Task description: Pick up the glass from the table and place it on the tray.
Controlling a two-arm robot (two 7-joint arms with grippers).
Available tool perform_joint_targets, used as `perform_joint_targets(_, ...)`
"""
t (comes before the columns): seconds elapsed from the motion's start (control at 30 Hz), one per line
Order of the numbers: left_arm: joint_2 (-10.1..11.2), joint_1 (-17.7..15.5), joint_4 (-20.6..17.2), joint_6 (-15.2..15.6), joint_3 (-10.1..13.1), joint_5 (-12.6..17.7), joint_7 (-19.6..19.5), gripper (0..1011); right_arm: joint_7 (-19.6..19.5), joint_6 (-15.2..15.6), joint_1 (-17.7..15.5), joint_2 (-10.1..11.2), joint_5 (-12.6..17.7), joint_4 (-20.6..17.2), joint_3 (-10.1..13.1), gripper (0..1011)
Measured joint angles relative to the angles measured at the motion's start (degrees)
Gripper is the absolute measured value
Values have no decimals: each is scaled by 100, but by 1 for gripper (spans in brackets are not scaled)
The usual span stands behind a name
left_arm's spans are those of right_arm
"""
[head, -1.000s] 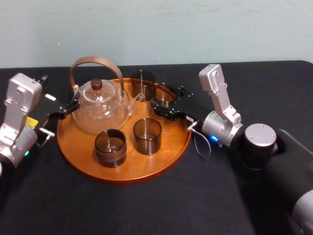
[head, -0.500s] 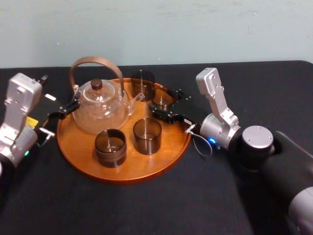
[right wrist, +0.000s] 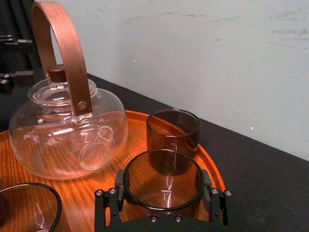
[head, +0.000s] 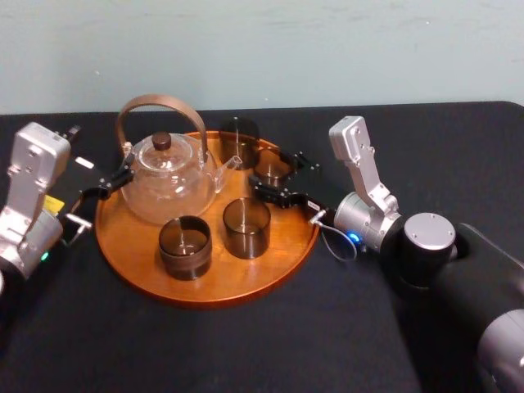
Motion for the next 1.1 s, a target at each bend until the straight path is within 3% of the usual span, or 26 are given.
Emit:
perform_joint_targets(0.47,0,0,0,0,0,0,0,1009,165,-40,146,-96,34,337,73,905)
perform_joint_targets(0.97,0,0,0,0,0,0,0,1009,158,-32,141,-95,8,337,68,905)
perform_joint_targets(1.1,0,0,-2,0,0,0,0,1010,159,-6,133,-91,-8,352,61,974)
